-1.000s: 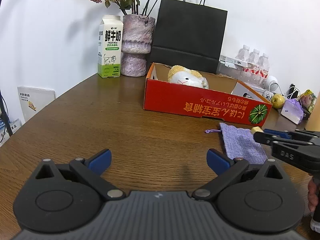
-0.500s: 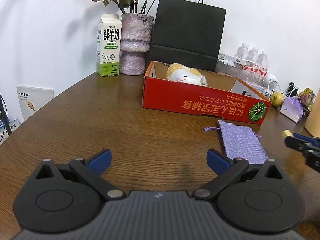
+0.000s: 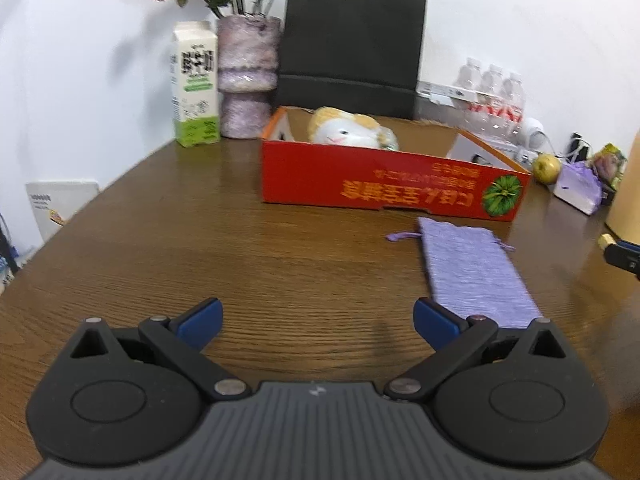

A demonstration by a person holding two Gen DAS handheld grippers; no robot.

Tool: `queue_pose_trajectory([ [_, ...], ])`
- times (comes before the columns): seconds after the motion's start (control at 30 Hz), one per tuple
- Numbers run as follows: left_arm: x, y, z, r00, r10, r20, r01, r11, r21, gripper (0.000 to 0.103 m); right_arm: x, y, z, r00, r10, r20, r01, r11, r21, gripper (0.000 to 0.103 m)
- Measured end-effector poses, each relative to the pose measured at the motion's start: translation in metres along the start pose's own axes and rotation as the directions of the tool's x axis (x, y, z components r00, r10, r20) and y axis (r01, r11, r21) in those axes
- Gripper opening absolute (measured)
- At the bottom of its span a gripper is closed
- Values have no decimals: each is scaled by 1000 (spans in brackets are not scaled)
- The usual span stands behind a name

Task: Organize objects
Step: 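Grasp the lavender pouch with the left gripper while the right holds the block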

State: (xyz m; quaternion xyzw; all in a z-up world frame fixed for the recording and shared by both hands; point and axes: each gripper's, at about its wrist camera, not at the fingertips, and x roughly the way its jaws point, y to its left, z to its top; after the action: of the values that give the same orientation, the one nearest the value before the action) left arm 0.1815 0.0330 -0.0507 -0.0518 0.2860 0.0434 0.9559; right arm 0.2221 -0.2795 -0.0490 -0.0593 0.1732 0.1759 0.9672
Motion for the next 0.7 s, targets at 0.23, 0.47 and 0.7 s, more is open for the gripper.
queue_pose_trajectory([
  [0.23,19,-41,14,996,-52,-65,56,997,58,103,6,-18,0,1000,6,1,-6,1000,-1,20],
  [0.47,50,-70,35,983,-83,-161,90,995,41,103,11,-32,1,1000,29,-10,-29,999,14,20],
  [0.7,82,-95,44,972,-76,-224,94,993,70,103,14,-35,1,999,42,-26,-41,999,27,20],
])
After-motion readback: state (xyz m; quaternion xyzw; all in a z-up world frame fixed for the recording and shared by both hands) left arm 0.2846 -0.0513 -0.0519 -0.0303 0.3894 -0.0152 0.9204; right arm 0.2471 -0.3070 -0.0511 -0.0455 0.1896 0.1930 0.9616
